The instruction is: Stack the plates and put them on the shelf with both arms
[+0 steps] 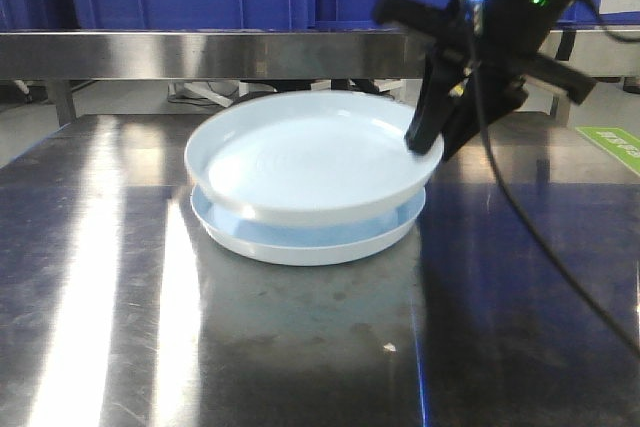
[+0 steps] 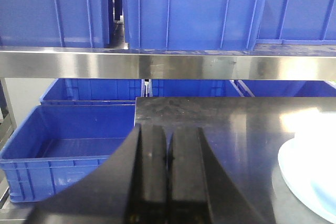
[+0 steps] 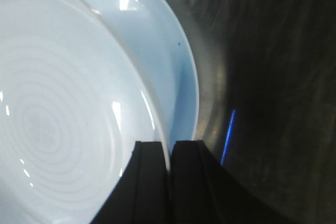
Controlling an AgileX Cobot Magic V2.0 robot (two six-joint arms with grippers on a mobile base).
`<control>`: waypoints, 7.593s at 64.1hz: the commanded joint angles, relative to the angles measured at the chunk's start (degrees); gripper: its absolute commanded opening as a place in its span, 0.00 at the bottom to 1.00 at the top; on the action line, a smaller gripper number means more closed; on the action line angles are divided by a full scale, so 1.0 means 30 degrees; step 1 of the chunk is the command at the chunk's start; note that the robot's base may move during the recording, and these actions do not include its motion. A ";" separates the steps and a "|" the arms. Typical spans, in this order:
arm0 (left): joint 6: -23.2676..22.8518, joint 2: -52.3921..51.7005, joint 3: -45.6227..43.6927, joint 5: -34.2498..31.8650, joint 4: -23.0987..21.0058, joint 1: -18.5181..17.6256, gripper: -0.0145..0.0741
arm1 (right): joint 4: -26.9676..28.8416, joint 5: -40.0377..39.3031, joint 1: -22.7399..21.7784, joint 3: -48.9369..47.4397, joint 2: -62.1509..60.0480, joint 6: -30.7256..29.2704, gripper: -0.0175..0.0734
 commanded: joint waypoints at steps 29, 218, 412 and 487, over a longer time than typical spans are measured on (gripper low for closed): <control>-0.0217 0.0172 -0.0656 -0.1573 -0.0282 0.0043 0.25 | -0.0056 -0.2618 0.0512 -0.0609 -0.0013 0.0226 0.25; -0.0217 0.0172 -0.0656 -0.1573 -0.0282 0.0043 0.25 | 0.0153 -0.2251 0.0575 -0.0609 0.1138 0.0246 0.38; -0.0217 0.0172 -0.0656 -0.1573 -0.0282 0.0043 0.25 | -0.2908 -1.6150 -0.1905 1.9262 -2.9245 -0.2664 0.25; -0.0217 0.0172 -0.0656 -0.1573 -0.0282 0.0043 0.25 | -0.2908 -1.6130 -0.1905 1.9321 -2.9244 -0.2664 0.25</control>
